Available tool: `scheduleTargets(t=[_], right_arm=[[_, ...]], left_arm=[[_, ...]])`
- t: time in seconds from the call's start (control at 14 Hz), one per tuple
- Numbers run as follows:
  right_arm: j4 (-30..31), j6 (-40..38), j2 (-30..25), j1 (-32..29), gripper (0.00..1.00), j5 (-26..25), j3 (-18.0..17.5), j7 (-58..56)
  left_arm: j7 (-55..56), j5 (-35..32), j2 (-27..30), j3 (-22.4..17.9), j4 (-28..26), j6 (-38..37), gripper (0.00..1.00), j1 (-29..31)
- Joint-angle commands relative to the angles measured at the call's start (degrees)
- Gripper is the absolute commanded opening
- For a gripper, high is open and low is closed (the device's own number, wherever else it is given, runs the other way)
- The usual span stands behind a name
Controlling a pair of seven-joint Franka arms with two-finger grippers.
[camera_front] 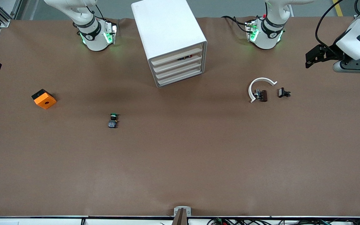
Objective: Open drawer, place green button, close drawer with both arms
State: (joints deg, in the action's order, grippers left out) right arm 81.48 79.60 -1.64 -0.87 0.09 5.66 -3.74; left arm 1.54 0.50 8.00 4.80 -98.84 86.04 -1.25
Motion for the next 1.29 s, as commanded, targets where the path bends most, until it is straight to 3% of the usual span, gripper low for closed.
scheduleTargets(t=[0.0, 0.57, 1.21], right_arm=[[1.3, 0.0, -1.4, -1.1, 1.00, 1.0, -0.7, 0.7], [1.3, 0.0, -1.4, -1.1, 1.00, 1.0, -0.7, 0.7], [1.0, 0.3, -1.3, -1.1, 1.00, 1.0, -0.6, 0.7]], left_arm=[[-1.3, -0.6, -0.8, 0.5, 1.9, -1.3, 1.00, 0.1], [-1.4, -0.6, -1.4, 0.5, 1.5, -1.3, 1.00, 0.5], [-0.5, 1.1, -11.9, 0.6, -0.6, 2.5, 1.00, -0.2]])
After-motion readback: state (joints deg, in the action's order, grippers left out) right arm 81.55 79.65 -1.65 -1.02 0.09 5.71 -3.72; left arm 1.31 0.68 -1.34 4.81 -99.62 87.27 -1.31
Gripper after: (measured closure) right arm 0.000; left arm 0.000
